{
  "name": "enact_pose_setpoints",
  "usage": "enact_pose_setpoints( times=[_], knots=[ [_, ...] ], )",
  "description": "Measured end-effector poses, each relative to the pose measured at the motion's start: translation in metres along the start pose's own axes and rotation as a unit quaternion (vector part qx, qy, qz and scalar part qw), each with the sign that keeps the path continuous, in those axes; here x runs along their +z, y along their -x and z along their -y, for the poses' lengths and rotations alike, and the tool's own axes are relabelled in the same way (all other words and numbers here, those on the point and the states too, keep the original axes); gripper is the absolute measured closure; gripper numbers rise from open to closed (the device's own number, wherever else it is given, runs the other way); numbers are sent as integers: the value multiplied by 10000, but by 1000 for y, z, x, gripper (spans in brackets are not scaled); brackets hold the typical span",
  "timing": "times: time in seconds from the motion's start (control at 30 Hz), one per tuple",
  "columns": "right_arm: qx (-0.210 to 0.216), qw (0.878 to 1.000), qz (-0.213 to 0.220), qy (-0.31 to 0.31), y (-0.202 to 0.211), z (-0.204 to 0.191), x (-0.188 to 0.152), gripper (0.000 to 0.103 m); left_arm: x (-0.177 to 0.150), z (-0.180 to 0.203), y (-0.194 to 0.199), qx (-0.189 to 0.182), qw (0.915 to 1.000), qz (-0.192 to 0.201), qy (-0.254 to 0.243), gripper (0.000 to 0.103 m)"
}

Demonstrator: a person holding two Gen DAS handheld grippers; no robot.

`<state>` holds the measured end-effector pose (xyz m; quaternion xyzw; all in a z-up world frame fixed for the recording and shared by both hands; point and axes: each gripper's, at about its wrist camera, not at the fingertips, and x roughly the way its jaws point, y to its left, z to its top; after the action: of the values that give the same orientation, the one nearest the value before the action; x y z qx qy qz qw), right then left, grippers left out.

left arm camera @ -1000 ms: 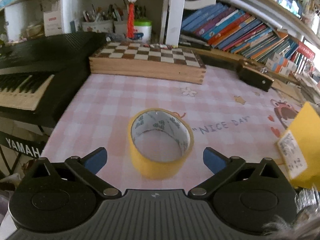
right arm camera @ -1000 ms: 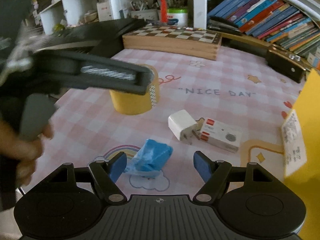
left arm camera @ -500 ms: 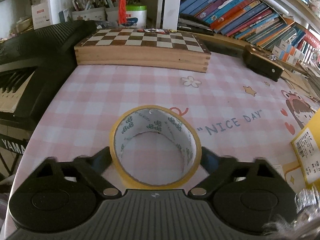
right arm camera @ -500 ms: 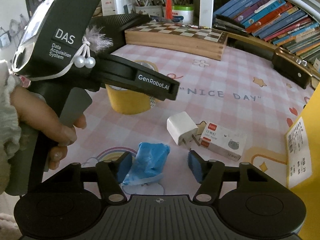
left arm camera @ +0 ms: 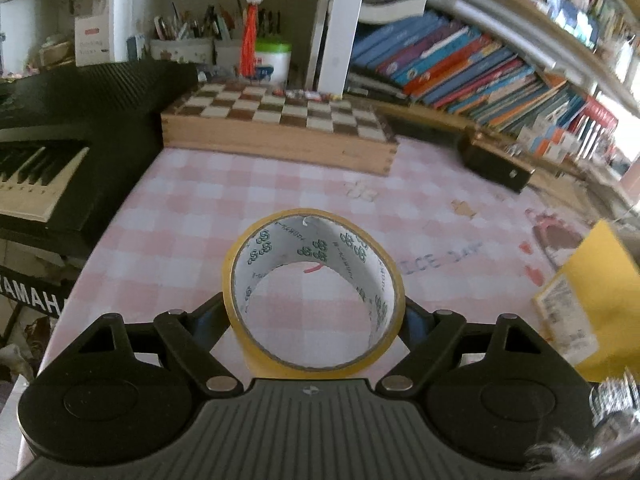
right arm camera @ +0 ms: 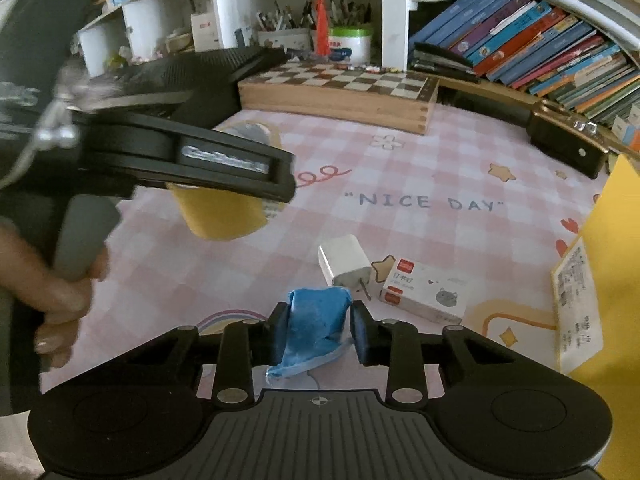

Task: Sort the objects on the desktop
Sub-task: 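Grasp the yellow tape roll with the left tool while the right tool grasps the blue cloth item, then lift and carry the tape roll and blue item with both tools over the yellow box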

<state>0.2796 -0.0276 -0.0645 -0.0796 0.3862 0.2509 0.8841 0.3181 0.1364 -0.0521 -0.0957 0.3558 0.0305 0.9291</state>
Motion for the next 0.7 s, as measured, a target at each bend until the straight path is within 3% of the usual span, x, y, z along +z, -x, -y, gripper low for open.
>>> enact_pose_setpoints(
  times=[0.33,0.7],
  knots=[
    [-172,9994,271,-134,39,-1,-6,71,-13,-2,67,-284,9987,400,152,20],
    [-323,9981,470,-240,80,-15,-27,71,-49,-7,138,-490,9967,595,262,20]
  ],
)
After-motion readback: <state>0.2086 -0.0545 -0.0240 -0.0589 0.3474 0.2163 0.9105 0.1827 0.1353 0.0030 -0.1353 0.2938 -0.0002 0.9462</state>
